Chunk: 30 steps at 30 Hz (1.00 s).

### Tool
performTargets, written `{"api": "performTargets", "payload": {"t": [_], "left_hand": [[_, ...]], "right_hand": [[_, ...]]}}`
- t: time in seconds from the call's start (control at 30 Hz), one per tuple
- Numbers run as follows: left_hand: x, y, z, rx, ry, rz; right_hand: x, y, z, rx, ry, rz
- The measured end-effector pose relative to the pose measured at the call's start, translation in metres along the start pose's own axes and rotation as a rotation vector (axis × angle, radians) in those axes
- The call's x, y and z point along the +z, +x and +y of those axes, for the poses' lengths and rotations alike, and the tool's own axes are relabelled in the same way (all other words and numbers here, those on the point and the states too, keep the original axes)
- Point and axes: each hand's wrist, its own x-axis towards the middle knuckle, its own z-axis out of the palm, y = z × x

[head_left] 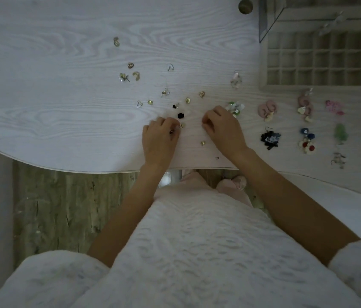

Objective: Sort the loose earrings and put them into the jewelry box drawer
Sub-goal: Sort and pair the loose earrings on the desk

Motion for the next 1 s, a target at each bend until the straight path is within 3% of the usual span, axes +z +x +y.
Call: {"api": "performTargets", "payload": {"t": [0.13,0.53,0.67,0.83,1.0], "left_hand": [[-0.007,-0.004,-0.004,-0.016,-0.081,-0.029],[-0.006,-0.009,-0.009,0.044,0.099,0.061],[-0.01,-0.007,-0.001,0.124,-0.122,0.059],[0.003,-0.003,0.045,0.294,-0.337,-0.091],[0.024,0.009,0.071,0.32,-0.177,-0.314]], "right_hand": [[-0.003,-0.008,0.004,0.03,0.025,0.01],[-0.004,-0.012,0.003,0.041,0.007,-0.026],[-0.009,-0.021,0.005,0.07,-0.021,-0.025],[-0.02,-0.048,0.02,0.173,-0.054,0.028],[-0.034,-0.066,0.041,0.324,-0.072,0.143]]}}
